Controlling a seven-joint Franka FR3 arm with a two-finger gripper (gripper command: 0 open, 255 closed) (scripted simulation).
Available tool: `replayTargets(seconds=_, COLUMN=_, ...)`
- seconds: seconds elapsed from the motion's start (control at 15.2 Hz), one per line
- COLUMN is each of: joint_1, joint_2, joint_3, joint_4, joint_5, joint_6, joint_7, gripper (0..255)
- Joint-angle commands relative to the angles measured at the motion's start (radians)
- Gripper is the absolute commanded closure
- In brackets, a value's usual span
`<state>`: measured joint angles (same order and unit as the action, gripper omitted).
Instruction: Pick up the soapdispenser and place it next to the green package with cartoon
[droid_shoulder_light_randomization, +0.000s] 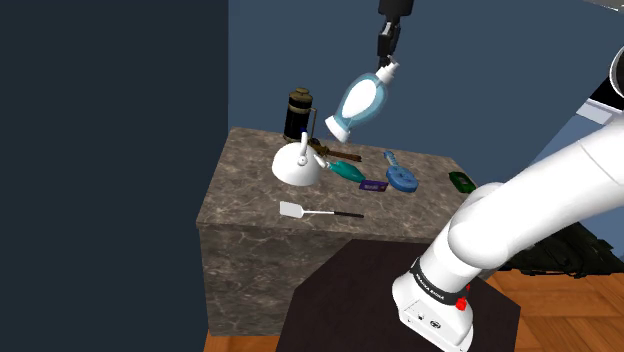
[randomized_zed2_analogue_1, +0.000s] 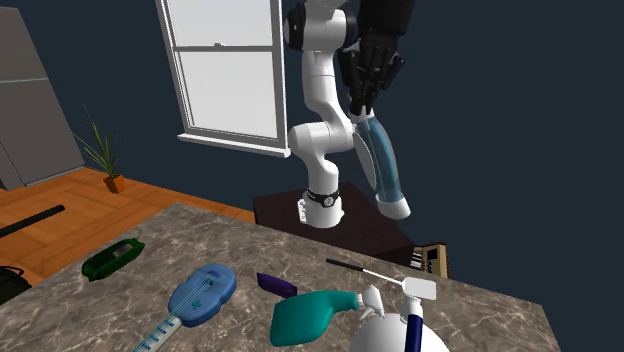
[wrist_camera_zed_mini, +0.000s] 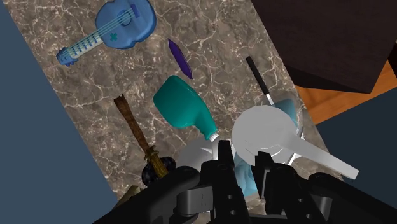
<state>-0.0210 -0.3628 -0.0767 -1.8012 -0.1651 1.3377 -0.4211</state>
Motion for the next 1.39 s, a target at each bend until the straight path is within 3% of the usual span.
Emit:
replayTargets(seconds=0.0, joint_1=-0.001, joint_2=0.010, joint_3=-0.001, joint_4=0.036, joint_5=-0.001, joint_6=-0.026, joint_7=-0.006, gripper=255)
replayTargets(seconds=0.59, joint_1=-0.001, joint_2=0.071, joint_3=0.002, joint_4=0.218, joint_5=-0.002, joint_6=-0.145, joint_7=-0.025, gripper=255)
replayTargets(seconds=1.32, joint_1=-0.073, joint_2=-0.122, joint_3=-0.155, joint_4=0.057, joint_5=-0.112, joint_6=-0.131, joint_7=-0.265, gripper=255)
